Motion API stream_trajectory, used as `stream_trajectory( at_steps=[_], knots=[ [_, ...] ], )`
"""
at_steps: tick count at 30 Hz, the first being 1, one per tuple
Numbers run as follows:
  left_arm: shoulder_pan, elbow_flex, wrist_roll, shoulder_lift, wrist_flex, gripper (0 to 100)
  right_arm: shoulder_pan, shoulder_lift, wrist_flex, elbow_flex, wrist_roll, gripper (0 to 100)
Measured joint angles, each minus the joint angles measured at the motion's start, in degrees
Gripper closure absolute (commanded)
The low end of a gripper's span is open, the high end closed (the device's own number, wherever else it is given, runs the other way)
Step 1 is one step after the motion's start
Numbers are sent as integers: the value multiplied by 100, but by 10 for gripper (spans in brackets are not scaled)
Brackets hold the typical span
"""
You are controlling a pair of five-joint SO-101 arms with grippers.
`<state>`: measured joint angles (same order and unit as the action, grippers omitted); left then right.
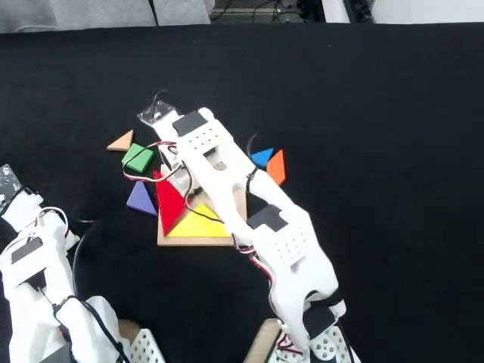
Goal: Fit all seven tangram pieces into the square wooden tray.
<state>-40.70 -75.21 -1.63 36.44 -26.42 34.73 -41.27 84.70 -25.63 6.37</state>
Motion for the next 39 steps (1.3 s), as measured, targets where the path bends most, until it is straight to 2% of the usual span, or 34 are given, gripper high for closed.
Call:
stream_trajectory(
  at_steps=[5,10,14,20,24,39],
  knots=[
    [0,0,0,0,0,967,-35,88,527,0,18,987],
    [0,0,0,0,0,967,-466,949,545,0,0,987],
    [0,0,0,0,0,967,-273,1424,105,88,0,987],
    [0,0,0,0,0,967,589,1442,-1134,905,18,987],
    [0,0,0,0,0,967,738,1345,-1644,1143,0,987],
    [0,0,0,0,0,967,554,642,-1758,1108,-9,987]
  ],
)
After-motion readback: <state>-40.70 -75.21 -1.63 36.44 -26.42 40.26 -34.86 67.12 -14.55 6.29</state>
